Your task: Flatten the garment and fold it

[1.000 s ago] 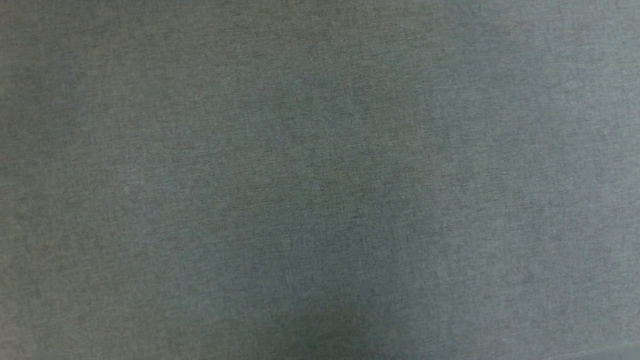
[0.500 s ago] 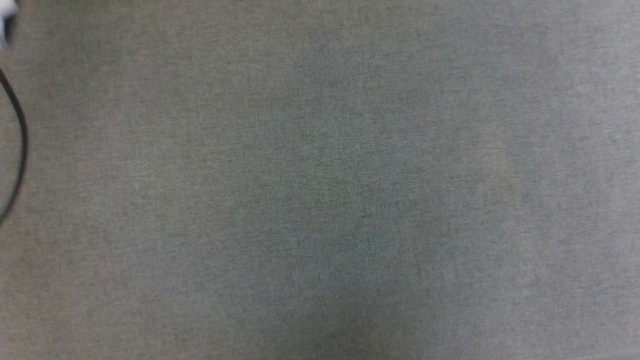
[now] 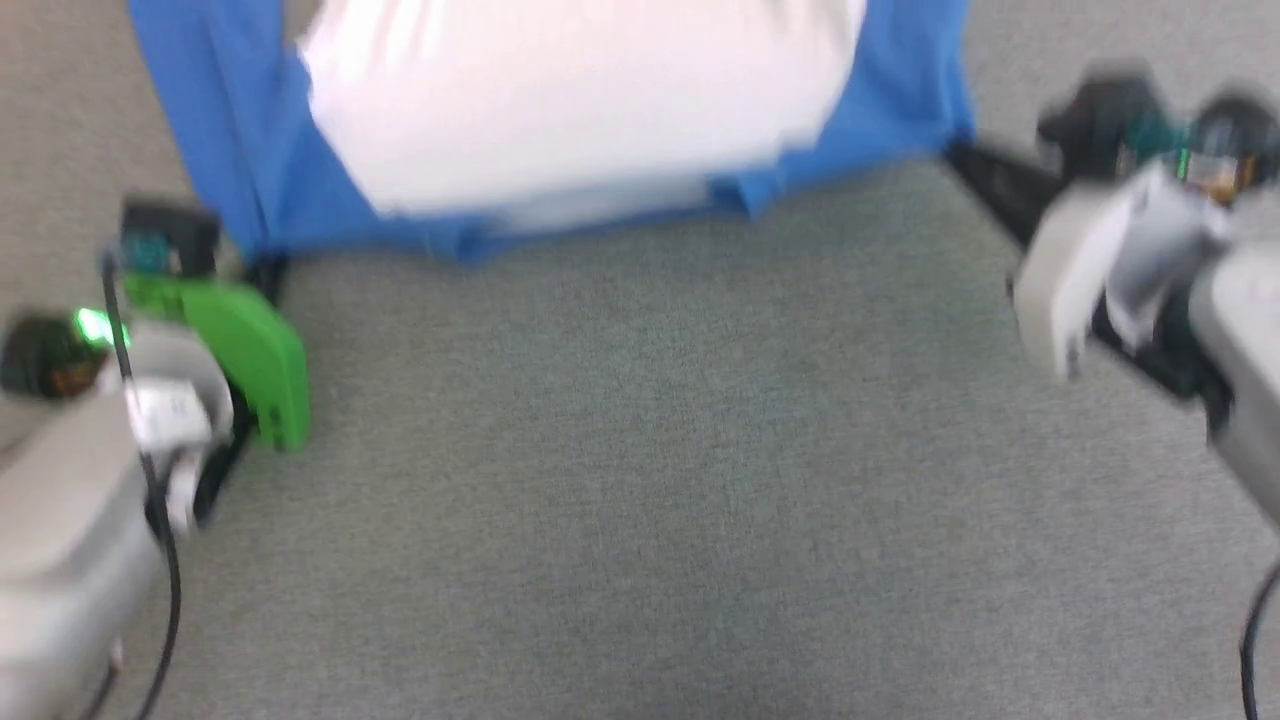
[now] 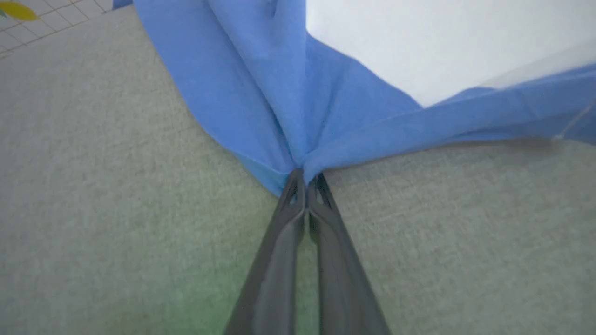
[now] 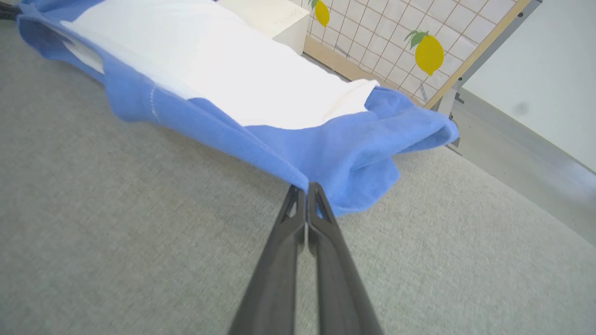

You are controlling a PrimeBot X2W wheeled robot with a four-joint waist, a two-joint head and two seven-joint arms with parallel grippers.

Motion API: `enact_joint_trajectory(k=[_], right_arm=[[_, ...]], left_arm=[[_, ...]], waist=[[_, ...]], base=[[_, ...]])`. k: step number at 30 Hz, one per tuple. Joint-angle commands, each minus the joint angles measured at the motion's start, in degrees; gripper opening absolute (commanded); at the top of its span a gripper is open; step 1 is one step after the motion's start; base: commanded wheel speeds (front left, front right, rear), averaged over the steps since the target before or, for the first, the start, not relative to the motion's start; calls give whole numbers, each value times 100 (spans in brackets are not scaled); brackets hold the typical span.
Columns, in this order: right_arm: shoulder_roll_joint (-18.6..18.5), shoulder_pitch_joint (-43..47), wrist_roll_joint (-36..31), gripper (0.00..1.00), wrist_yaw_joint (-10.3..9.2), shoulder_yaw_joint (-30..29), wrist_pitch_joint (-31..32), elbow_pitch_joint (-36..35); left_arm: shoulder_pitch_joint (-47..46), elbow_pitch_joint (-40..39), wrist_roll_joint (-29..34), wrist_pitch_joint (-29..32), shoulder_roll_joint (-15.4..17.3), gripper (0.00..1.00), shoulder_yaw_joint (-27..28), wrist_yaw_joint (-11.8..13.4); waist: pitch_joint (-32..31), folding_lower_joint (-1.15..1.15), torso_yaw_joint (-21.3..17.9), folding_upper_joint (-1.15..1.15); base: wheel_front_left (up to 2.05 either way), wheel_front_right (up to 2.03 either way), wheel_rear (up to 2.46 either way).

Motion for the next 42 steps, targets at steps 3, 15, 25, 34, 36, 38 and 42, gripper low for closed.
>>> enact_joint_trajectory(k=[3, 15, 25, 34, 36, 38, 42], right_arm=[[-467, 811, 50, 0, -64, -190, 372, -392], [-568, 3592, -273, 0, -64, -1634, 1698, -1751], [236, 5480, -843, 0, -64, -2860, 2628, -2291], [748, 5917, -1168, 100, -64, -3063, 2249, -2230], [818, 6052, -1207, 100, -64, -3185, 2165, -2276], [916, 6230, -1240, 100, -64, -3372, 2068, -2355], [1259, 6557, -1344, 100, -64, -3807, 1741, -2697]], left_arm=[[965, -299, -392, 128, 310, 0, -60, 261], [2724, -1621, -1113, 48, 609, 0, -202, 846], [3648, -2217, -1312, 182, 557, 0, -674, 1009], [3604, -1890, -1091, -359, -93, 100, -728, 838], [3646, -1941, -1125, -488, -173, 100, -676, 834], [3699, -2078, -1163, -660, -205, 100, -580, 843], [3785, -2454, -1165, -1032, -144, 100, -362, 900]], waist=[[-648, 1, 111, 0], [-1177, 1, 124, 0], [-1271, 1, 156, 0], [-1483, 1, 270, 0], [-1590, 1, 301, 0], [-1703, 1, 345, 0], [-1858, 1, 418, 0]], base=[[0, 0, 0], [0, 0, 0], [0, 0, 0], [0, 0, 0], [0, 0, 0], [0, 0, 0], [0, 0, 0]])
